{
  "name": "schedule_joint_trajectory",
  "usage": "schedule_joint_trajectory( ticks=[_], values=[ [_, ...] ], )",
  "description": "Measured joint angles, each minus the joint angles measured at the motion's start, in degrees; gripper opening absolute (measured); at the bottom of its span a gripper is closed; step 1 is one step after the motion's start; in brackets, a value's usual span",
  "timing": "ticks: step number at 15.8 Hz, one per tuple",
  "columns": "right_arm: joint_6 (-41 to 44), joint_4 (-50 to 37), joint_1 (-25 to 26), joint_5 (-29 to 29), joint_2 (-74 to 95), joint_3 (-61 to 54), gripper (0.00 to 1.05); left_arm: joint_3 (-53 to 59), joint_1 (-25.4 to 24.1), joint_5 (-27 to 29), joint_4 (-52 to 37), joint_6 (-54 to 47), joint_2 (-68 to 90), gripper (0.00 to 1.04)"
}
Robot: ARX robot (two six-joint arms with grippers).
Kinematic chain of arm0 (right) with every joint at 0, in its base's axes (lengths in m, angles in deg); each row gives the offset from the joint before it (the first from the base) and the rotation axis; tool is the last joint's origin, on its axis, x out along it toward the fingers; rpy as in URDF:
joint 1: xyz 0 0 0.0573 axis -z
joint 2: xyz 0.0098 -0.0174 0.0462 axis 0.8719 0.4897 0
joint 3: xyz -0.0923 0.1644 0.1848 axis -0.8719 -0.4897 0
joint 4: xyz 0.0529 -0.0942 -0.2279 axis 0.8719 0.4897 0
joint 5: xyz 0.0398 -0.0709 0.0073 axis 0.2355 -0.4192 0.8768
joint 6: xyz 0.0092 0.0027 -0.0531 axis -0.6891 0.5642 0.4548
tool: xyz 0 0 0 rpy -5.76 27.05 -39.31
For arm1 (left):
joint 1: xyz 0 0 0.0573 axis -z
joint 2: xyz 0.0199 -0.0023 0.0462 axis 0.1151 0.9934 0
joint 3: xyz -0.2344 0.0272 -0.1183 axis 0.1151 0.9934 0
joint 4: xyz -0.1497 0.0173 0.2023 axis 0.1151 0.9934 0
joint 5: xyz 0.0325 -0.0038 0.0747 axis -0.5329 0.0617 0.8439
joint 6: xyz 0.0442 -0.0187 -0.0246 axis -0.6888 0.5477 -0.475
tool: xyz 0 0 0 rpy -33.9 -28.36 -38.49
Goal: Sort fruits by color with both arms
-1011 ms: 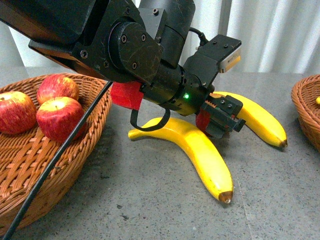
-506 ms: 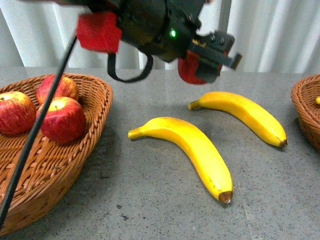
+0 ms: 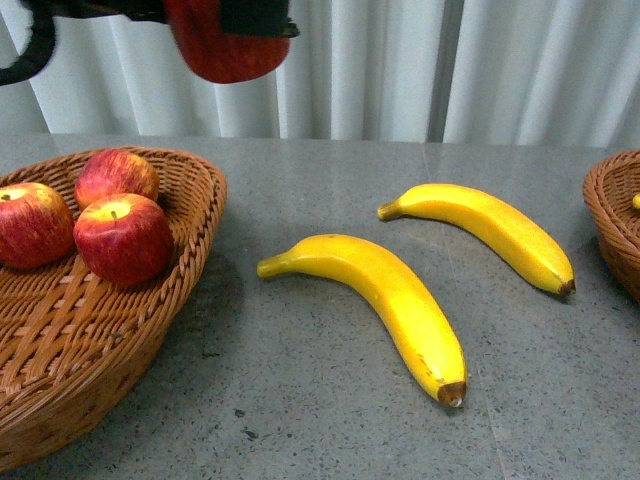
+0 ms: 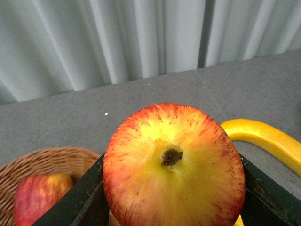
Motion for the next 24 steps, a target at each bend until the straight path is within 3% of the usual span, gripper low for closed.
schedule_joint_trajectory(
  ticks=[6, 11, 12, 14, 19, 24],
  values=[
    [0.0, 0.0, 0.0, 0.0, 0.0, 0.0, 0.98, 17.2, -7.0, 4.2, 1.4, 4.6, -15.3, 0.66],
    [0.0, 0.0, 0.0, 0.0, 0.0, 0.0, 0.98, 26.3, -13.6, 3.3, 2.7, 9.9, -20.9, 0.66],
    [0.0, 0.0, 0.0, 0.0, 0.0, 0.0, 0.98, 26.4, -14.0, 3.6, 1.5, 9.8, -21.0, 0.78],
    [0.0, 0.0, 0.0, 0.0, 0.0, 0.0, 0.98, 26.4, -13.7, 2.8, 1.1, 9.5, -21.0, 1.00],
    [0.0, 0.0, 0.0, 0.0, 0.0, 0.0, 0.98, 25.5, -12.2, 2.8, 0.9, 8.8, -23.8, 0.98],
    [0.0, 0.0, 0.0, 0.0, 0.0, 0.0, 0.98, 20.9, -5.4, 5.9, 0.3, 5.7, -26.8, 0.98]
  ],
)
